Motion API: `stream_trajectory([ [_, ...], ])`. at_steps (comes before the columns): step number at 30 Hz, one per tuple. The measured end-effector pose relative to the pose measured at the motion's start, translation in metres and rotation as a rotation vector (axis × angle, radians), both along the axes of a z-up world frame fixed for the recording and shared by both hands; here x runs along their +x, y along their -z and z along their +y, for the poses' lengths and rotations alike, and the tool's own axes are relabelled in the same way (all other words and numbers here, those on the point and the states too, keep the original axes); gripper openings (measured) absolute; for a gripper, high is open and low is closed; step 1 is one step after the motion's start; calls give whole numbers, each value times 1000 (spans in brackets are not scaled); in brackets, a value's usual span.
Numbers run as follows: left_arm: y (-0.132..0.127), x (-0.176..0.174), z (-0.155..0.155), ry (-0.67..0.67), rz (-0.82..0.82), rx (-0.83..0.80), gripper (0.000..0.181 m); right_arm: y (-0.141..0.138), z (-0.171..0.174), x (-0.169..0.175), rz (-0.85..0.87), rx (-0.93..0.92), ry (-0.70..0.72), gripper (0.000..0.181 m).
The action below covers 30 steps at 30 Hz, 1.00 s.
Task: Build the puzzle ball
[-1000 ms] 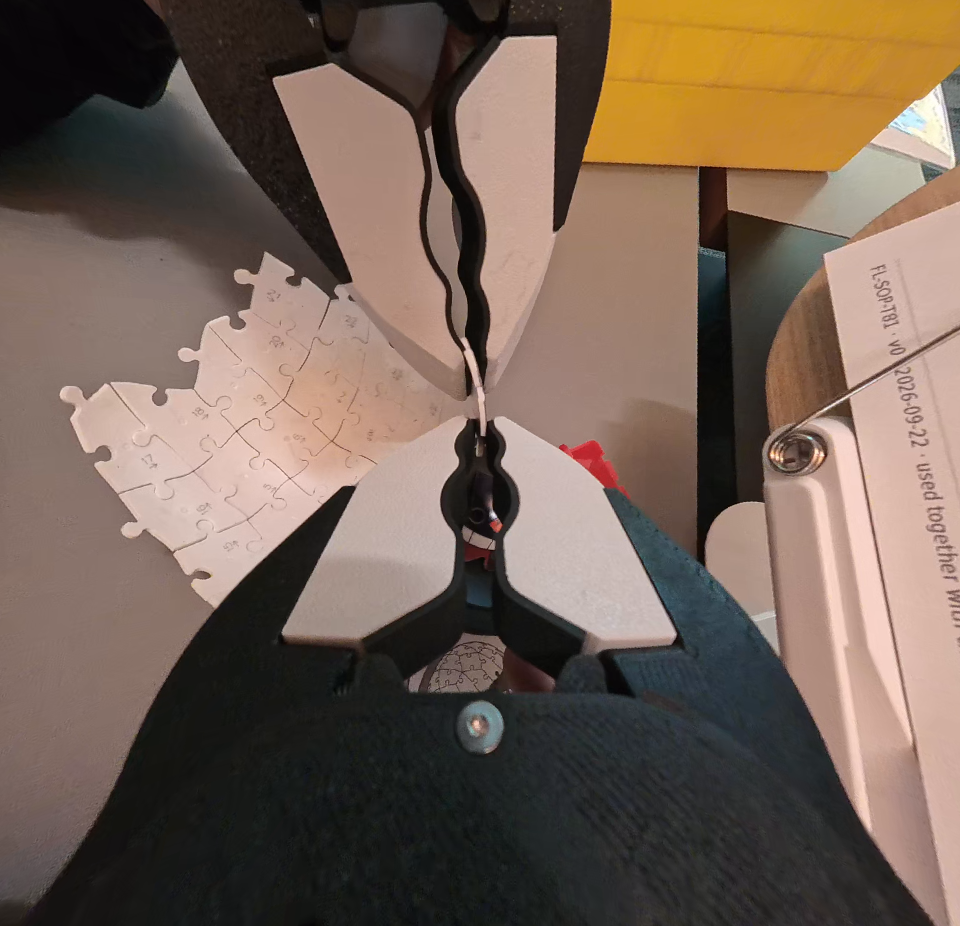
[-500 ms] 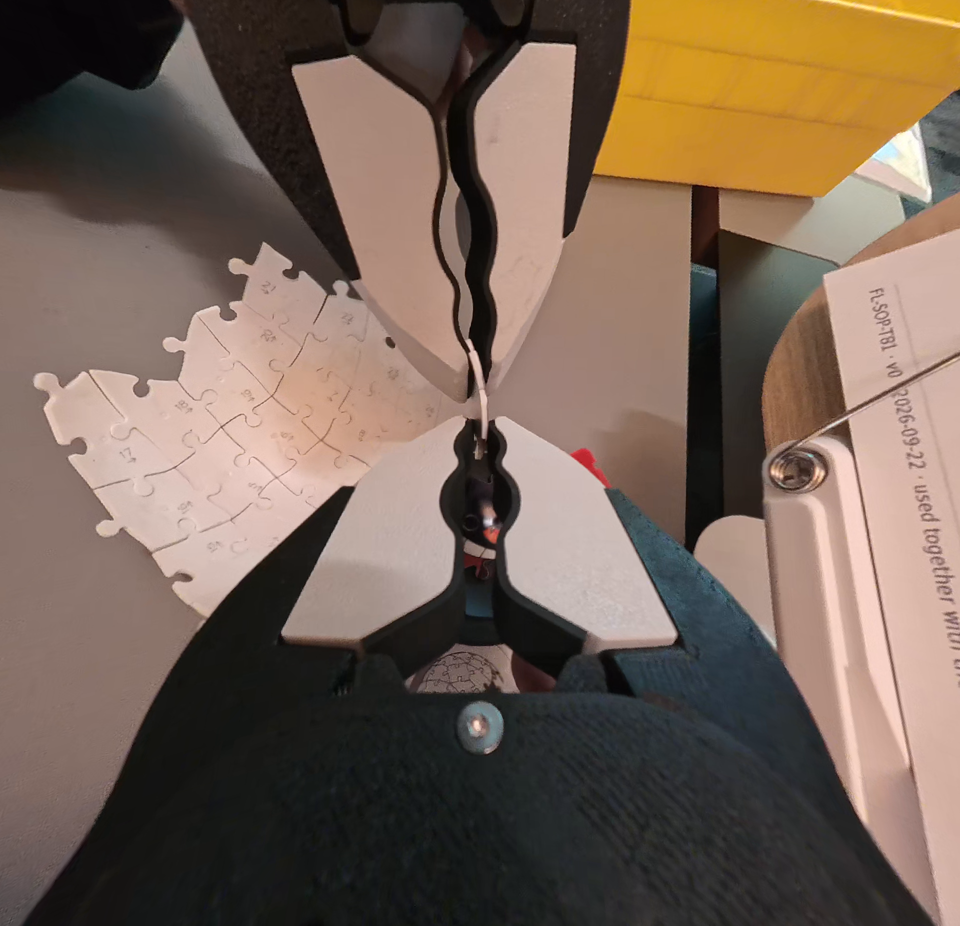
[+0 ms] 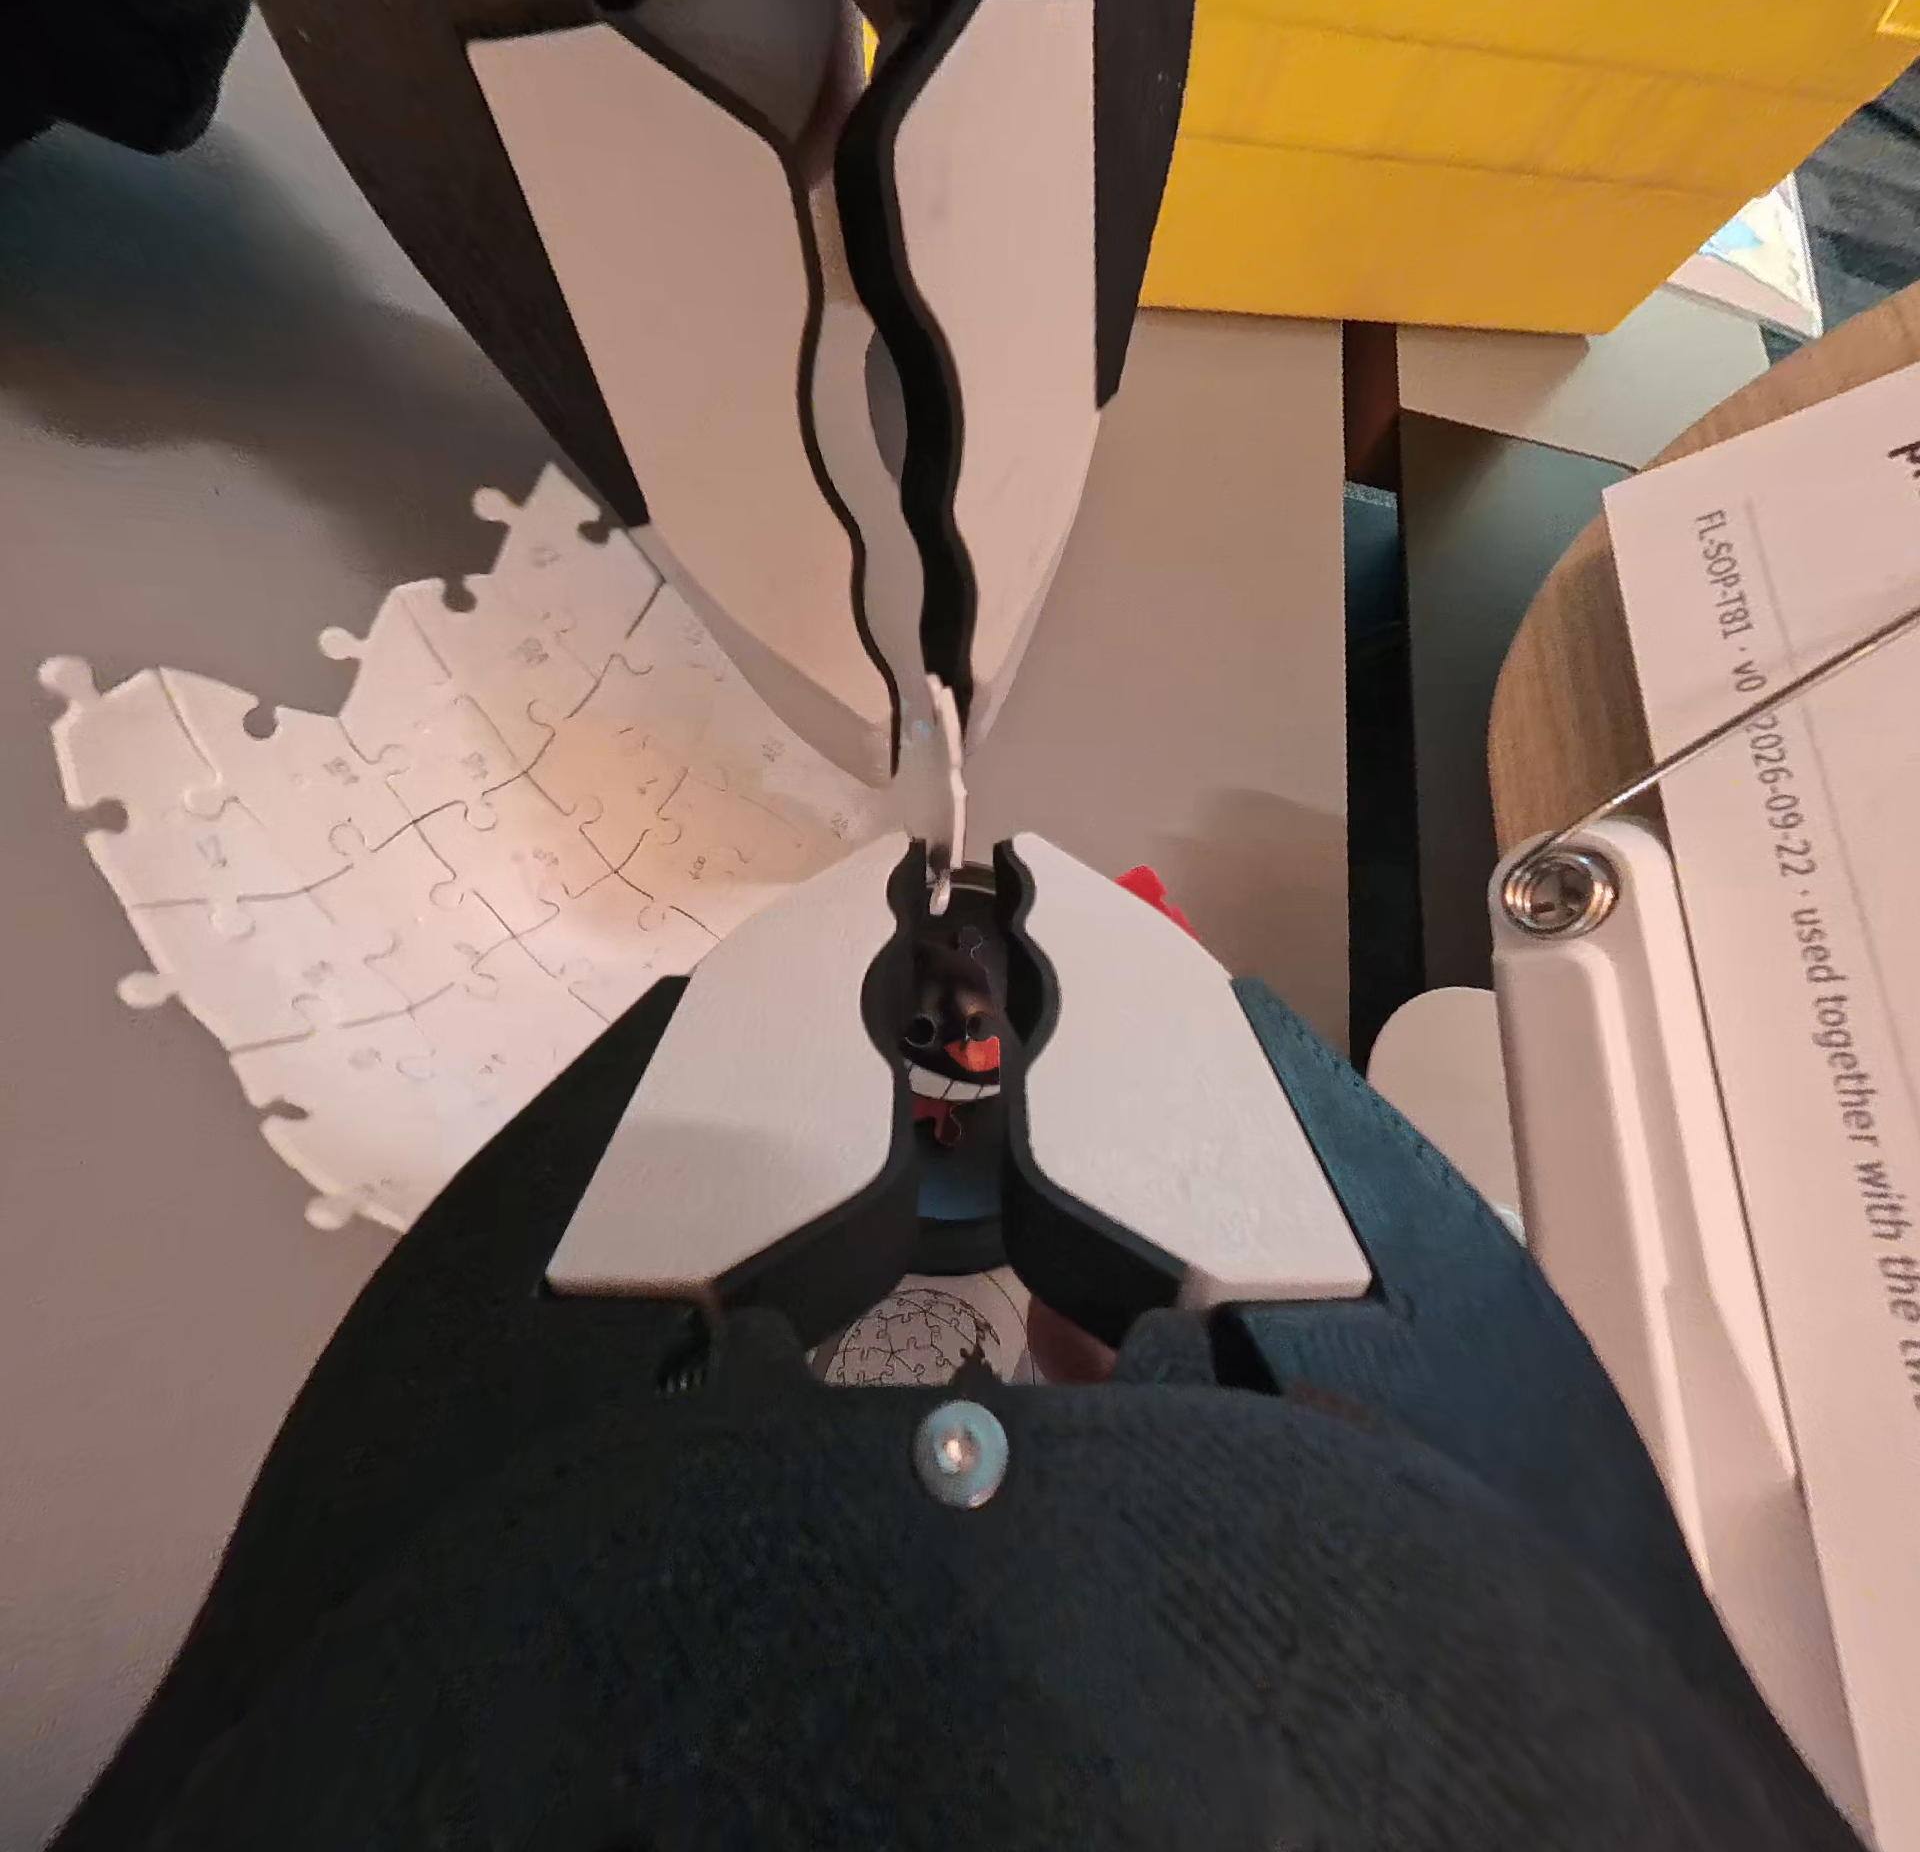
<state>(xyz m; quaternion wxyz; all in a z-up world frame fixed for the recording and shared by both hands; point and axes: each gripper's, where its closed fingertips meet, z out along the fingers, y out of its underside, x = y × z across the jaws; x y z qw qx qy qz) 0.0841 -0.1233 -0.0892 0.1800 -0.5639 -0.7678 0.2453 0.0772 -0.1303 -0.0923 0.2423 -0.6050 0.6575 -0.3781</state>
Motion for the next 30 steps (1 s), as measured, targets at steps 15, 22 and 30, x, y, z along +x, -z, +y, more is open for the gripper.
stream_trajectory([
  [15,1,4,1,1,-18,9,19,-12,12,-19,12,80,-3,45],
  [22,1,6,5,11,-33,19,22,-1,9,-53,161,110,78,36],
  [30,-9,11,8,11,-32,6,25,32,10,-46,308,65,12,42],
])
